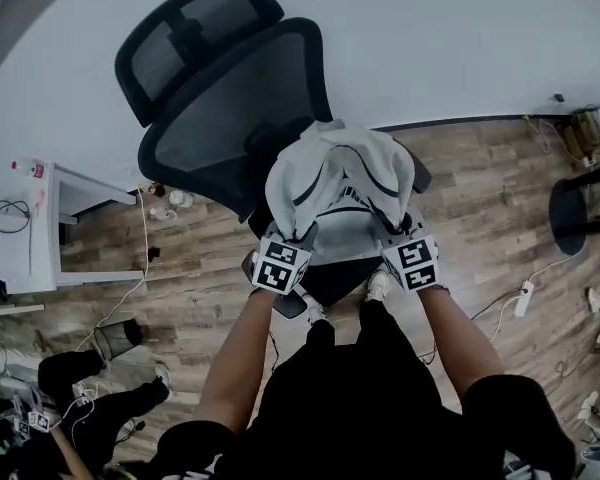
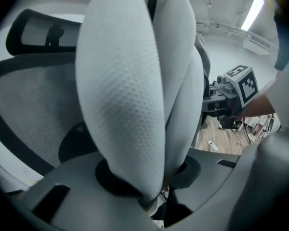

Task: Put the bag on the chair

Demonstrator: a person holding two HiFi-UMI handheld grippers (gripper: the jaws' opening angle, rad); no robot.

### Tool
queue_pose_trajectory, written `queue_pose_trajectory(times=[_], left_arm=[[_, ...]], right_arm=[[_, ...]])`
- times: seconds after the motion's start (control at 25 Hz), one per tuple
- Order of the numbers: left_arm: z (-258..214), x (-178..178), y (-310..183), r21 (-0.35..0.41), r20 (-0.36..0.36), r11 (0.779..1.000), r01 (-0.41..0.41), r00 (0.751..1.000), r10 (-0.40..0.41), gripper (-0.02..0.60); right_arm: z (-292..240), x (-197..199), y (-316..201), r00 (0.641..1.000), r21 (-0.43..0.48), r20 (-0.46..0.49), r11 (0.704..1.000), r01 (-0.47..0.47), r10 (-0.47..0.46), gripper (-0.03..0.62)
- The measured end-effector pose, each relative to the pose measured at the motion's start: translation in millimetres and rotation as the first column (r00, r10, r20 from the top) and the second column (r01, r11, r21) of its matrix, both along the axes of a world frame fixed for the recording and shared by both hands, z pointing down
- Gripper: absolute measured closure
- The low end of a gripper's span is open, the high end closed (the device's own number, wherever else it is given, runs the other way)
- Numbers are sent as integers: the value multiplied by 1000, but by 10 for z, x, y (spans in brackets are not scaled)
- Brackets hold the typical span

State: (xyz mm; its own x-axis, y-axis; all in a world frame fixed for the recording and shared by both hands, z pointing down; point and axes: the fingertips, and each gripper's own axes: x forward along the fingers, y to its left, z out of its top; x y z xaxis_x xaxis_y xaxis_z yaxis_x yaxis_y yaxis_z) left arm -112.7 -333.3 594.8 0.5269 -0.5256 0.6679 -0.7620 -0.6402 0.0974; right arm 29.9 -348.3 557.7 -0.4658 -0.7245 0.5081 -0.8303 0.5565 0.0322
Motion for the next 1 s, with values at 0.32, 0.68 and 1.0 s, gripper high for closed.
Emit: queue_pose_trajectory(times=[0.32,0.68,1.0], left_arm=[[898,32,-374,-178,33,983,54,998,-49,454],[1787,62,-641,-331,59,938,104,994,-89,452],[2074,-226,-987,-272,64,948,164,986,-152,314]], right_arm=[[946,12,-479,998,-174,4,983,55,-55,507],[1853,54,-802,997,-315,-20,947,68,-78,504],[2058,-80,-1117,994,-285,24,952,109,-106,435]])
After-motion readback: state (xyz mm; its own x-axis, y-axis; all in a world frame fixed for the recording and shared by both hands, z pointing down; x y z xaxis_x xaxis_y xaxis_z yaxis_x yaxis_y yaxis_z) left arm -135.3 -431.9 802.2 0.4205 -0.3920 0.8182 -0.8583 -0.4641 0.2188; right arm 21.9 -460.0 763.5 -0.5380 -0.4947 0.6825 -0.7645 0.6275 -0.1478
